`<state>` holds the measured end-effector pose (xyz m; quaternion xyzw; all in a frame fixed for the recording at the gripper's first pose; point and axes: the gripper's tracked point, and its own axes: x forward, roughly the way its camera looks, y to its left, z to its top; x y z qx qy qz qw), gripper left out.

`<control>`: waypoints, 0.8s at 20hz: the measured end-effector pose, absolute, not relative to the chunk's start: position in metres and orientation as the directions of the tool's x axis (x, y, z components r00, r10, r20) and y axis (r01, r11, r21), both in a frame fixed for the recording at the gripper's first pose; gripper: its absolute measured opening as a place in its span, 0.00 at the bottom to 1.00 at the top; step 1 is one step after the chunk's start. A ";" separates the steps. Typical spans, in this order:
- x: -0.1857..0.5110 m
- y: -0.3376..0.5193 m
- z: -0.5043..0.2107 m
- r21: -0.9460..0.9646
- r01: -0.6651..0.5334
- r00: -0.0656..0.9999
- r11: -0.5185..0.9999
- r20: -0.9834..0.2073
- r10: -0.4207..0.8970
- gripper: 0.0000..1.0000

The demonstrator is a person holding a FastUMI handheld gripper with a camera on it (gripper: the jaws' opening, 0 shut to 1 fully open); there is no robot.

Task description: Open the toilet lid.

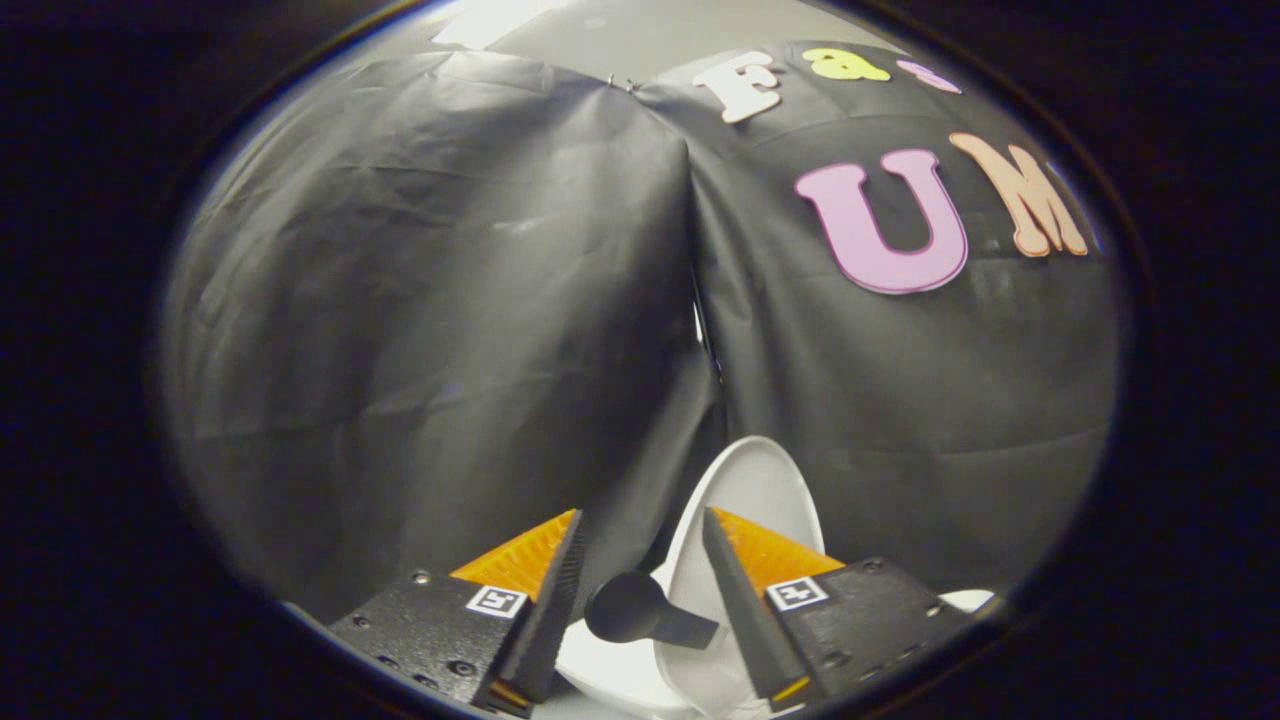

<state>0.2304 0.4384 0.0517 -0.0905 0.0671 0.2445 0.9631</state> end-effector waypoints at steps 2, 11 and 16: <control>0.224 0.434 0.081 -0.147 -0.501 0.865 0.853 -0.107 0.490 0.81; 0.208 0.327 0.157 -0.253 -0.312 0.947 0.916 -0.001 0.322 0.81; 0.199 0.236 0.172 -0.291 -0.169 0.985 0.942 -0.012 0.173 0.82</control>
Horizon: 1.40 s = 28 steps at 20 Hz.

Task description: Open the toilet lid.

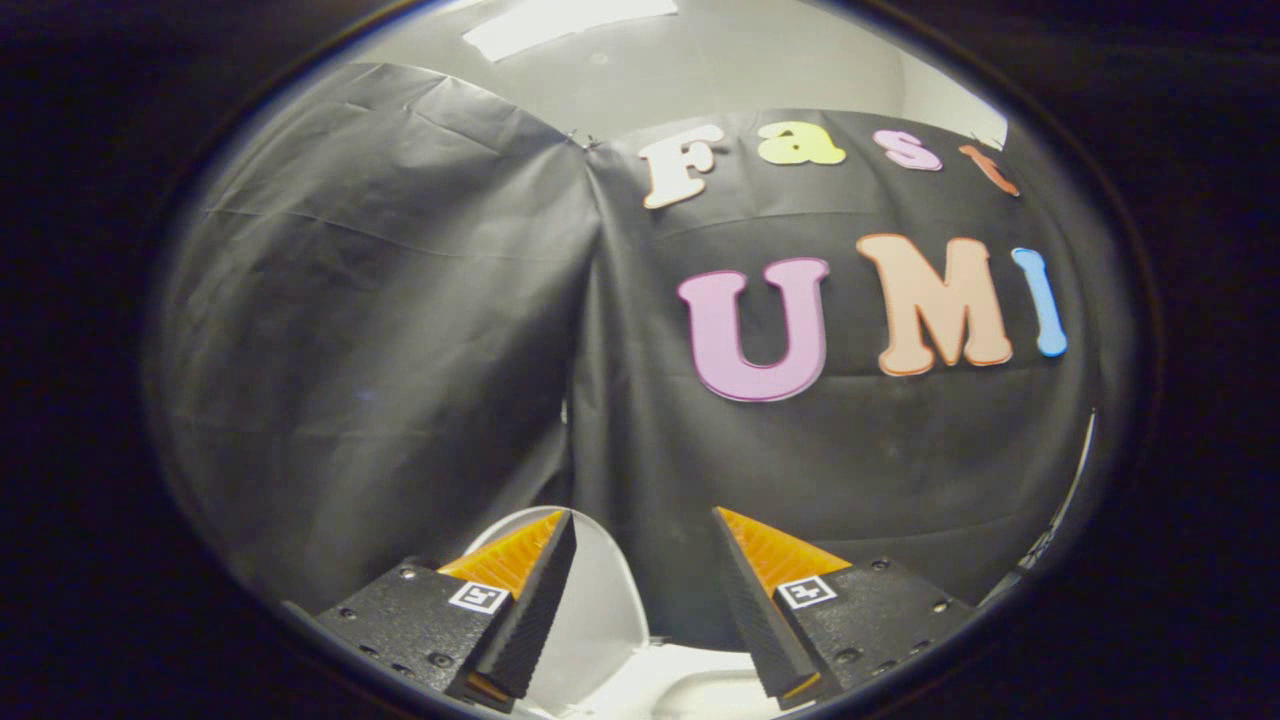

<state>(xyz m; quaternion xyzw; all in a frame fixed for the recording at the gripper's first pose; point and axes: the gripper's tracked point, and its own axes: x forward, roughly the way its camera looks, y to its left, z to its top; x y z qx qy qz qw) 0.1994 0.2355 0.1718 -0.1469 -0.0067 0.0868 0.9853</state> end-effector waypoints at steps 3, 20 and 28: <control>0.188 0.174 0.177 -0.306 -0.059 0.998 0.950 -0.012 0.058 0.80; 0.026 -0.084 0.191 -0.017 0.409 0.887 0.913 0.241 -0.393 0.51; -0.035 -0.137 0.145 0.039 0.476 0.860 0.878 0.189 -0.474 0.44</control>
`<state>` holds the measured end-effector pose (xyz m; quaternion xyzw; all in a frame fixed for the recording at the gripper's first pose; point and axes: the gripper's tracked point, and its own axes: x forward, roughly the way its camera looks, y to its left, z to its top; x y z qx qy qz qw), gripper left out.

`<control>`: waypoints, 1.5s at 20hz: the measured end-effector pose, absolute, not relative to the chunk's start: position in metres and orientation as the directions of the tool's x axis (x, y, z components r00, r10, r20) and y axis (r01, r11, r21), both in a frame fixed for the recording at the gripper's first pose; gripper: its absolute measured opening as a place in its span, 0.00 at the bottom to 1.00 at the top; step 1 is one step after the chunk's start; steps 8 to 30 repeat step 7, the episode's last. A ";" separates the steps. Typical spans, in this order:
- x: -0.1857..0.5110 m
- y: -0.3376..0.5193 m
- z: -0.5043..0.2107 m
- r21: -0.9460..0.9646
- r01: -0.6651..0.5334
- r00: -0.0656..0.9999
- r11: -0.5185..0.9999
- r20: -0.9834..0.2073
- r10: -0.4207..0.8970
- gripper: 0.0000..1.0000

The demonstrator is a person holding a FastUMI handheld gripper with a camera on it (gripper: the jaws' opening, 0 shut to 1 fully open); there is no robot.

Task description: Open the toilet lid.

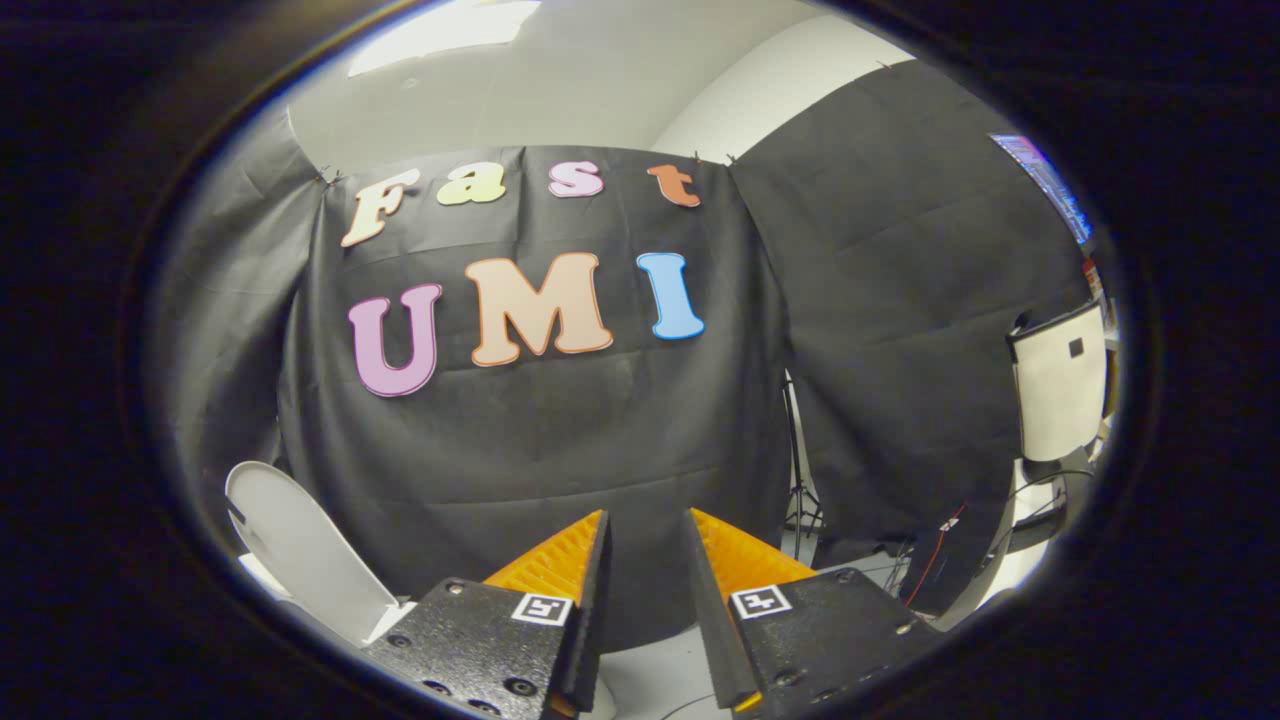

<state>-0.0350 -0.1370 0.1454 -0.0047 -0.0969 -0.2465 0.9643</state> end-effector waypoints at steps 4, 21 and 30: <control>-0.055 -0.148 0.128 0.046 0.501 0.850 0.864 0.159 -0.502 0.44; -0.060 -0.147 0.114 0.039 0.506 0.853 0.862 0.124 -0.506 0.44; -0.060 -0.147 0.114 0.039 0.506 0.853 0.862 0.124 -0.506 0.44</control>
